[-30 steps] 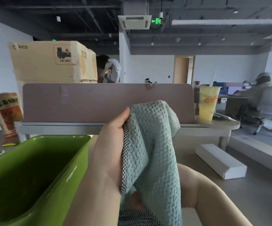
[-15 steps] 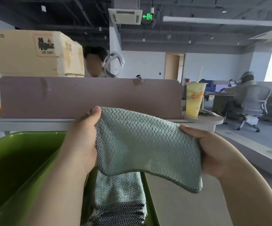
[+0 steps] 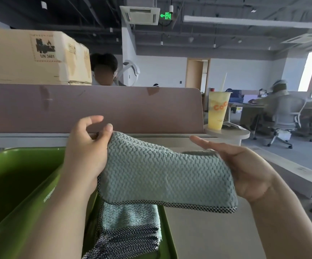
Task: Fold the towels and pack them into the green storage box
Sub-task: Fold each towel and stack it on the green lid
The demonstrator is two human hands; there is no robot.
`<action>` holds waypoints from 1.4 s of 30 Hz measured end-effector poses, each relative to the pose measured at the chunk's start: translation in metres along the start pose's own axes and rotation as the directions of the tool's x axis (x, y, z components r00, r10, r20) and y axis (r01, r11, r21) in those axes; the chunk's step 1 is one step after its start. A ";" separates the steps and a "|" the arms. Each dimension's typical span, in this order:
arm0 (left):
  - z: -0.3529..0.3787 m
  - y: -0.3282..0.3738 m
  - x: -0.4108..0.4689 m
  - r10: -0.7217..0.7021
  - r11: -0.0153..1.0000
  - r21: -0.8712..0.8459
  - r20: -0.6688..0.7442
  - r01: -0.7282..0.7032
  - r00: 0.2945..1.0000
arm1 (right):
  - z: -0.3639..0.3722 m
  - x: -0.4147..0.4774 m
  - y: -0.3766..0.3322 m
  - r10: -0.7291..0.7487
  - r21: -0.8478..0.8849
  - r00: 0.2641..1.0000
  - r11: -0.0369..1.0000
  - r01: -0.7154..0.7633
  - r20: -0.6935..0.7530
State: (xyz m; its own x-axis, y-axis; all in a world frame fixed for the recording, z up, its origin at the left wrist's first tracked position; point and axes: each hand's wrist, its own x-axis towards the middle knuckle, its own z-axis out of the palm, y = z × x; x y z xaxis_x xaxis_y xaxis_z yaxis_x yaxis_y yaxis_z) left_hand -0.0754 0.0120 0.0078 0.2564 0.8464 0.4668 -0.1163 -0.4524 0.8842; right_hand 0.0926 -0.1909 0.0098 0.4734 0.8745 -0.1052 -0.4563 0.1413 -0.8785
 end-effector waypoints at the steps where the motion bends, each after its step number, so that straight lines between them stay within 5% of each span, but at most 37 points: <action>1: 0.000 0.001 -0.001 0.010 1.000 -0.001 0.011 -0.010 1.000 | -0.001 0.000 0.001 -0.001 0.013 0.998 1.000 0.000 0.056; 15: -0.002 -0.005 0.001 0.106 0.994 0.023 0.093 -0.109 0.990 | -0.013 0.010 0.003 -0.109 0.246 0.988 0.960 0.135 -0.113; 25: -0.009 -0.009 0.007 0.110 0.994 0.021 0.053 -0.111 0.993 | -0.007 0.002 -0.003 -0.309 -0.141 0.902 0.950 0.278 -0.302; 30: -0.011 -0.012 0.009 0.101 0.995 -0.011 0.065 -0.100 0.993 | -0.010 -0.009 -0.008 -0.527 -0.439 0.786 0.819 0.369 -0.324; 34: -0.011 -0.007 0.007 0.054 0.995 -0.090 0.150 -0.041 0.987 | -0.016 -0.011 -0.008 -0.695 -0.750 0.675 0.578 0.322 -0.246; 38: -0.012 -0.008 0.008 0.122 0.992 0.009 0.112 -0.124 0.986 | -0.012 -0.014 -0.010 -0.801 -0.865 0.578 0.393 0.313 -0.155; 42: -0.014 -0.012 0.011 0.155 0.987 0.035 0.103 -0.160 0.982 | -0.020 -0.009 -0.009 -0.840 -0.900 0.518 0.341 0.272 -0.162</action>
State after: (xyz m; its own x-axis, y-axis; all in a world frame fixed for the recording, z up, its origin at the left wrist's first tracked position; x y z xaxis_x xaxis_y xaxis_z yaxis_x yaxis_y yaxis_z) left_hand -0.0843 0.0303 0.0028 0.3331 0.7321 0.5942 -0.1225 -0.5912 0.7971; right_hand 0.1072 -0.2095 0.0097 0.7506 0.2595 0.6077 0.6508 -0.1314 -0.7478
